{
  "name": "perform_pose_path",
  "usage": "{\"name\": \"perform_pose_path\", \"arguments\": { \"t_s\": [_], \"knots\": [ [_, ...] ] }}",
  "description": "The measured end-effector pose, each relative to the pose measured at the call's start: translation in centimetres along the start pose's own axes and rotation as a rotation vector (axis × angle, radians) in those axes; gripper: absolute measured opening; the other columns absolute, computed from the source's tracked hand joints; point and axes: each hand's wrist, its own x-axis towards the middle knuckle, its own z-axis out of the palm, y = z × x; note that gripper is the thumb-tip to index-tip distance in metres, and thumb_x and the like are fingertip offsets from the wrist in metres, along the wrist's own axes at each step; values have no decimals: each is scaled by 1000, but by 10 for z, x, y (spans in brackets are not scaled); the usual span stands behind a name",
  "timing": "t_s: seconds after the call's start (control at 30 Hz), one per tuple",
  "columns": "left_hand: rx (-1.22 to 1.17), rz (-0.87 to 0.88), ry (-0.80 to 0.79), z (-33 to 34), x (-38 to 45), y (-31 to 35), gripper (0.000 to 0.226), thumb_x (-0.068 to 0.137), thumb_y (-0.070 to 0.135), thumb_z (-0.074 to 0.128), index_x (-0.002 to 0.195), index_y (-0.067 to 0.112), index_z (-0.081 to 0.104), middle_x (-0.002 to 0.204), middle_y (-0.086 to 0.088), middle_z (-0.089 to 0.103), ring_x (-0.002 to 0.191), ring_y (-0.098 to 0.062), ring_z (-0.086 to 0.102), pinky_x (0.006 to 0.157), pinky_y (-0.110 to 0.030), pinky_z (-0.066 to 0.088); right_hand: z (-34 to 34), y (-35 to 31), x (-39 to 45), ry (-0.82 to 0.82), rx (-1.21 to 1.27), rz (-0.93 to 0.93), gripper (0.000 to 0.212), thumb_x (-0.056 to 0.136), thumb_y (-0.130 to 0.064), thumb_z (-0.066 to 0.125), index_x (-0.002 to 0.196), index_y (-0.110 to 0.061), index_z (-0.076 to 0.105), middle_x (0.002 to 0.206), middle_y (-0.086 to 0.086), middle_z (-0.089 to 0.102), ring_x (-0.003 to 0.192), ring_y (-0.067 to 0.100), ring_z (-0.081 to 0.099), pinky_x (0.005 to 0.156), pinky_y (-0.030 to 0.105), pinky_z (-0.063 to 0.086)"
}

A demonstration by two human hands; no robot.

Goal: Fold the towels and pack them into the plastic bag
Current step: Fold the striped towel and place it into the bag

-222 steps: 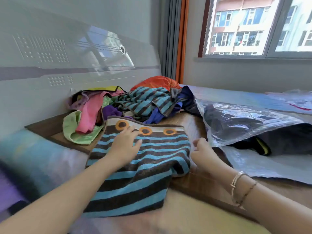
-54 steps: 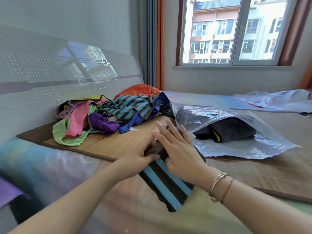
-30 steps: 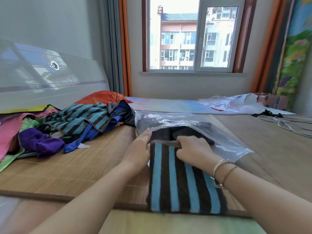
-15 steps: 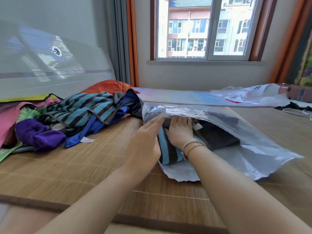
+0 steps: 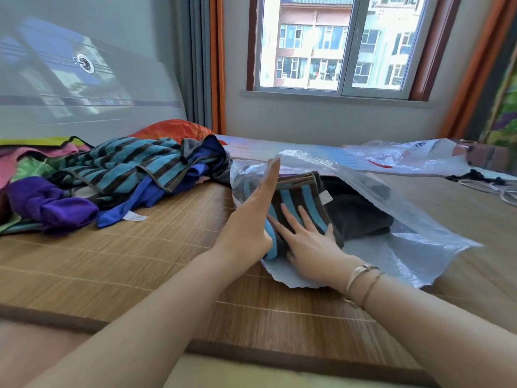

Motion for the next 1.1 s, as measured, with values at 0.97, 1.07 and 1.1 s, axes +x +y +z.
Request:
{"name": "perform_pose_path", "arguments": {
  "t_s": [0.97, 1.07, 1.1],
  "knots": [
    [74, -87, -134, -41, -85, -31, 70, 90, -1, 49, 145, 38, 35, 161, 12, 9, 144, -21, 28, 112, -39, 37, -34, -58, -61, 155, -88, -158, 58, 101, -31, 38, 153, -31, 12, 160, 4, 16, 145, 25, 20, 112, 47, 28],
    [129, -175, -121, -67, -116, -44, 49, 86, -4, 51, 125, 26, 53, 154, 7, 32, 143, -12, 29, 114, -27, 28, -46, -89, -75, 331, -46, -253, 45, 90, -20, 48, 135, -20, 47, 124, 5, 55, 108, 26, 55, 86, 38, 47],
    [129, -235, -115, -78, -127, -50, 46, 86, -3, 50, 122, 25, 54, 152, 6, 36, 140, -11, 33, 109, -24, 31, -49, -101, -75, 360, -32, -285, 41, 86, -19, 50, 127, -18, 52, 114, 4, 57, 98, 25, 57, 80, 36, 49]
  ]
}}
